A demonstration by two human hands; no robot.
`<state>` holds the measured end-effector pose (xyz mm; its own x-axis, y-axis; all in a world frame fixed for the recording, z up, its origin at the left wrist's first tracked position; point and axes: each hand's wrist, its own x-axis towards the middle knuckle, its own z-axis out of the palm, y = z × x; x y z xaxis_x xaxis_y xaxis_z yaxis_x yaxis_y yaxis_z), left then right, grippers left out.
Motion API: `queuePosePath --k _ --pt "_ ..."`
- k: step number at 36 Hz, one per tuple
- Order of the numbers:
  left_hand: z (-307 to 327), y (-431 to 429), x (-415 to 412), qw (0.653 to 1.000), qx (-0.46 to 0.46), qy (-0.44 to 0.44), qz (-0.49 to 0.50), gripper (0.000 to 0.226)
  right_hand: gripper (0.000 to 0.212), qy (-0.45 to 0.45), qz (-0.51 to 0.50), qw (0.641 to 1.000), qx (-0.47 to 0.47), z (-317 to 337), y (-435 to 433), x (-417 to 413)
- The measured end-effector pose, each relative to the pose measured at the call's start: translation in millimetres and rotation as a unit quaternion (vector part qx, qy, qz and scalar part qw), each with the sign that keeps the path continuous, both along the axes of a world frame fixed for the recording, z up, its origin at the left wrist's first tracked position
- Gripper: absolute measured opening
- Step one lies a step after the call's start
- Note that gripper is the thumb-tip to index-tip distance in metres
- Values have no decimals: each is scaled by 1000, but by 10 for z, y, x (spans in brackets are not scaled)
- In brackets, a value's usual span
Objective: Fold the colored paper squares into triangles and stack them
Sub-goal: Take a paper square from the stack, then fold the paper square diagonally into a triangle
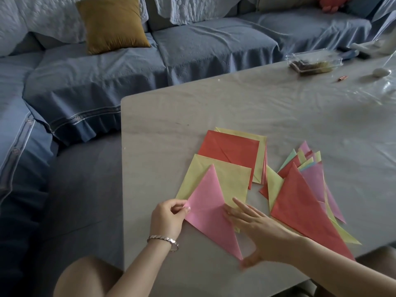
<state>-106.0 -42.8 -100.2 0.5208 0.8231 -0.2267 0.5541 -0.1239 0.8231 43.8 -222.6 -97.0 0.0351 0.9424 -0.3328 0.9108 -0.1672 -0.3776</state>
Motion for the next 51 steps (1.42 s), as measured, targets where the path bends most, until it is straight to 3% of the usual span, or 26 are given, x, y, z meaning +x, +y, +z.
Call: queuePosePath --k 3,7,11,14,18,22,25,27,28,32,35,38,43,47,51 --pt "56 11 9 999 -25 -38 12 18 125 14 -17 1000 -5 61 5 -18" --pt "199 -34 87 987 -80 -129 44 15 82 131 -180 972 75 162 24 -80" --pt "387 -222 209 978 -106 -179 10 21 61 256 -327 879 233 226 100 -114" --pt "460 -347 267 978 -98 -179 -38 20 49 263 -417 821 289 302 76 -39" --pt "332 -217 273 996 59 -56 -41 7 48 256 -511 767 292 426 -191 239" --pt "191 -13 269 987 138 73 -29 37 42 149 -531 818 164 385 -511 559" --pt "142 55 298 975 144 166 -42 54 36 4 -537 842 60 343 -578 585" --pt "136 72 324 964 151 209 -62 60 37 -108 -506 853 65 332 -535 495" --pt "139 74 342 962 151 218 -68 62 36 -122 -478 865 91 325 -482 436" --pt "207 70 422 963 114 234 -69 68 34 10 -330 933 145 303 -182 83" --pt "247 67 462 961 96 250 -72 70 37 32 -260 956 131 205 -20 -143" --pt "275 73 467 968 59 233 -69 74 37 8 -239 963 122 89 27 -277" --pt "295 117 452 988 -20 152 -19 69 43 -57 -216 958 182 -43 -24 -278" --pt "340 133 433 996 -55 61 31 13 49 -70 -190 963 175 -82 -65 -243" --pt "447 147 376 999 -28 30 22 36 58 -93 -196 960 179 -112 -49 -270"
